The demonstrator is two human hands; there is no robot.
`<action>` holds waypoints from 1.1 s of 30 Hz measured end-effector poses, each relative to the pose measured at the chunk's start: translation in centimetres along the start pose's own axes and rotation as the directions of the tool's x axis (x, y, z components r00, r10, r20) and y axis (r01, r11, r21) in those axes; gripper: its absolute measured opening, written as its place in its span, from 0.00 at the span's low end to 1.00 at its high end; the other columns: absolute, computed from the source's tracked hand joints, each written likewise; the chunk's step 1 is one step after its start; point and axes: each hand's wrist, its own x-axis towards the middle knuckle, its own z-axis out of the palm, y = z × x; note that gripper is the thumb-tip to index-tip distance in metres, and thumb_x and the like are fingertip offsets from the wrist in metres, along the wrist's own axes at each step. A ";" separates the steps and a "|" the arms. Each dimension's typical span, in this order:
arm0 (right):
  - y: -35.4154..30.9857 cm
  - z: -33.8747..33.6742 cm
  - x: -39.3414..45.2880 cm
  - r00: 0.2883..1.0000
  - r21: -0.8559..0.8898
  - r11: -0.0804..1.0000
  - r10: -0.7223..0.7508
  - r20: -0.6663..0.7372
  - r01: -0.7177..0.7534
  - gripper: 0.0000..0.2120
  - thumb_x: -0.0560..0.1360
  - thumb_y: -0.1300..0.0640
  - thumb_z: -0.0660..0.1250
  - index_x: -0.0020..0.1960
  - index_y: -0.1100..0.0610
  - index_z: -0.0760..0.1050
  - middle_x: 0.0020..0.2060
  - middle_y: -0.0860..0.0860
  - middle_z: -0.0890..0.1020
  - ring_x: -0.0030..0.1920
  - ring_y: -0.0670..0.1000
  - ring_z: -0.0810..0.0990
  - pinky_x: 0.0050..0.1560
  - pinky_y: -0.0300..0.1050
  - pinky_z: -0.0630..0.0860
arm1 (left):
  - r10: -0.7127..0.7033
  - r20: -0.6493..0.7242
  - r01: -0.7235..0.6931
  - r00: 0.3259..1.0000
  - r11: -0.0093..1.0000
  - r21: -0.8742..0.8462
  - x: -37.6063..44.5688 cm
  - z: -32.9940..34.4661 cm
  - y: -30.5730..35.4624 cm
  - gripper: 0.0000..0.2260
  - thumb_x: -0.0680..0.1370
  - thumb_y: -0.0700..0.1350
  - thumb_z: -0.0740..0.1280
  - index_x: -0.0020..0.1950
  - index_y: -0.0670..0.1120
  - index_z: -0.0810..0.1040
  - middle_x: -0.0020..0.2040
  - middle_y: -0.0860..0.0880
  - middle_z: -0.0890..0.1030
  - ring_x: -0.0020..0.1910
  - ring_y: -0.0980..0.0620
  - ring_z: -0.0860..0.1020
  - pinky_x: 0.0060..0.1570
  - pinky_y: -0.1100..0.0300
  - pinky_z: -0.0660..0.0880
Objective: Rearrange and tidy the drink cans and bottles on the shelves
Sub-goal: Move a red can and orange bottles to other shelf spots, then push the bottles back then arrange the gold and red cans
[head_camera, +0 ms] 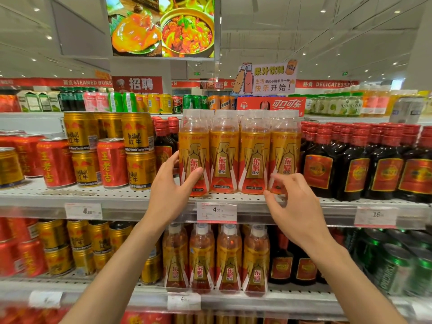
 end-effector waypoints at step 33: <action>-10.8 8.7 -12.6 0.698 -0.180 0.961 0.276 0.661 -0.209 0.09 0.79 0.40 0.65 0.57 0.40 0.78 0.50 0.35 0.81 0.50 0.37 0.79 0.54 0.39 0.78 | -0.159 0.709 0.082 0.687 0.987 0.141 -8.1 -13.7 -14.1 0.11 0.81 0.57 0.68 0.61 0.56 0.81 0.52 0.62 0.84 0.52 0.66 0.81 0.58 0.62 0.78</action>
